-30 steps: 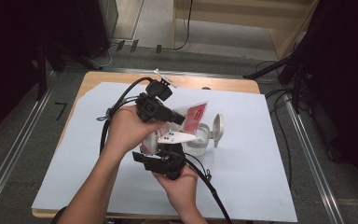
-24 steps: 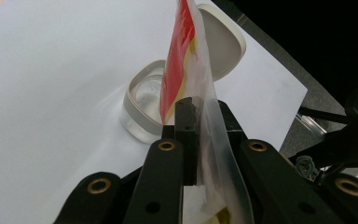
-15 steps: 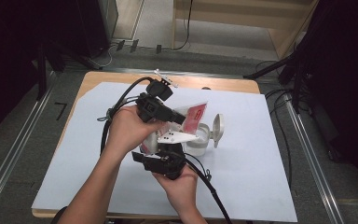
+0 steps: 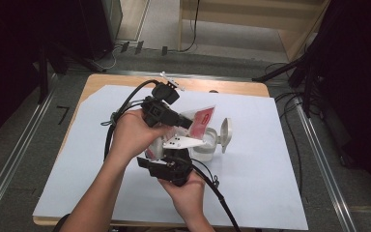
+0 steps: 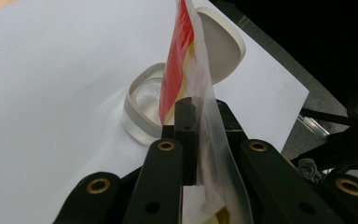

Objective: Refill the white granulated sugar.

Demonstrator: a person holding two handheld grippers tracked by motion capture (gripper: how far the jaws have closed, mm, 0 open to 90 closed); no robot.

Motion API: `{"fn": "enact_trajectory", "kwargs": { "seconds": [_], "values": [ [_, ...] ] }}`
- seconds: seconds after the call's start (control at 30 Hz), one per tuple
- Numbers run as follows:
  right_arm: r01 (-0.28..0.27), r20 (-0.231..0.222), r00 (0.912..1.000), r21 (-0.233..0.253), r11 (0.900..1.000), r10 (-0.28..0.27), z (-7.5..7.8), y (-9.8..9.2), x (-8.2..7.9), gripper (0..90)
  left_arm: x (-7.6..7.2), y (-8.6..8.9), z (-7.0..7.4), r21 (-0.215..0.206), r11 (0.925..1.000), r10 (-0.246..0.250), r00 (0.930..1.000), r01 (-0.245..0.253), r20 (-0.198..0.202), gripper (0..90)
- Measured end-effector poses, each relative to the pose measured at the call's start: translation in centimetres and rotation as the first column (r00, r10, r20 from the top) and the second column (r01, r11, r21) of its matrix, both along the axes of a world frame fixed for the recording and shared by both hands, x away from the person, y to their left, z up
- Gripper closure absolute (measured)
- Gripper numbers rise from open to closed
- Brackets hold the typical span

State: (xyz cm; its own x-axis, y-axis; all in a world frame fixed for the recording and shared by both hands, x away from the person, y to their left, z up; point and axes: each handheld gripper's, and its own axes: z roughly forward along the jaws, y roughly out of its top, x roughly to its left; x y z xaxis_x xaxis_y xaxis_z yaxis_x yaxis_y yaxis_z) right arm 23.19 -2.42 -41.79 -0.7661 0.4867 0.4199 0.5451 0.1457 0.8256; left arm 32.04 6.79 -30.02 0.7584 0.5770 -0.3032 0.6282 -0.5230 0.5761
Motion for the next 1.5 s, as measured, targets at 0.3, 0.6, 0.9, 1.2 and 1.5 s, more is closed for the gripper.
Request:
{"fn": "enact_trajectory", "kwargs": {
  "seconds": [0.3,0.6,0.9,1.2,1.5],
  "values": [
    [0.001,0.007,1.0,-0.001,1.0,-0.001,-0.02,0.04,0.0,63.3,-0.03,0.0,0.06,0.006,1.0,-0.004,1.0,0.004,0.005,83.8],
    [0.0,0.008,1.0,0.002,1.0,0.0,-0.04,0.11,0.01,63.3,-0.06,0.06,0.08,0.008,1.0,-0.003,1.0,0.003,0.007,83.8],
    [-0.005,0.007,1.0,0.005,1.0,0.005,0.0,0.24,0.04,63.3,-0.05,0.19,0.09,0.003,1.0,0.005,1.0,-0.005,0.004,83.7],
    [-0.003,0.013,0.9999,-0.006,1.0,0.003,-0.02,0.25,0.02,63.3,0.0,0.21,0.03,0.004,1.0,0.005,1.0,-0.005,0.0,83.6],
    [-0.001,0.014,0.9999,-0.001,1.0,0.001,-0.06,0.31,0.0,63.3,-0.04,0.21,0.04,0.005,1.0,0.006,1.0,-0.006,0.002,83.6]
  ]
}}
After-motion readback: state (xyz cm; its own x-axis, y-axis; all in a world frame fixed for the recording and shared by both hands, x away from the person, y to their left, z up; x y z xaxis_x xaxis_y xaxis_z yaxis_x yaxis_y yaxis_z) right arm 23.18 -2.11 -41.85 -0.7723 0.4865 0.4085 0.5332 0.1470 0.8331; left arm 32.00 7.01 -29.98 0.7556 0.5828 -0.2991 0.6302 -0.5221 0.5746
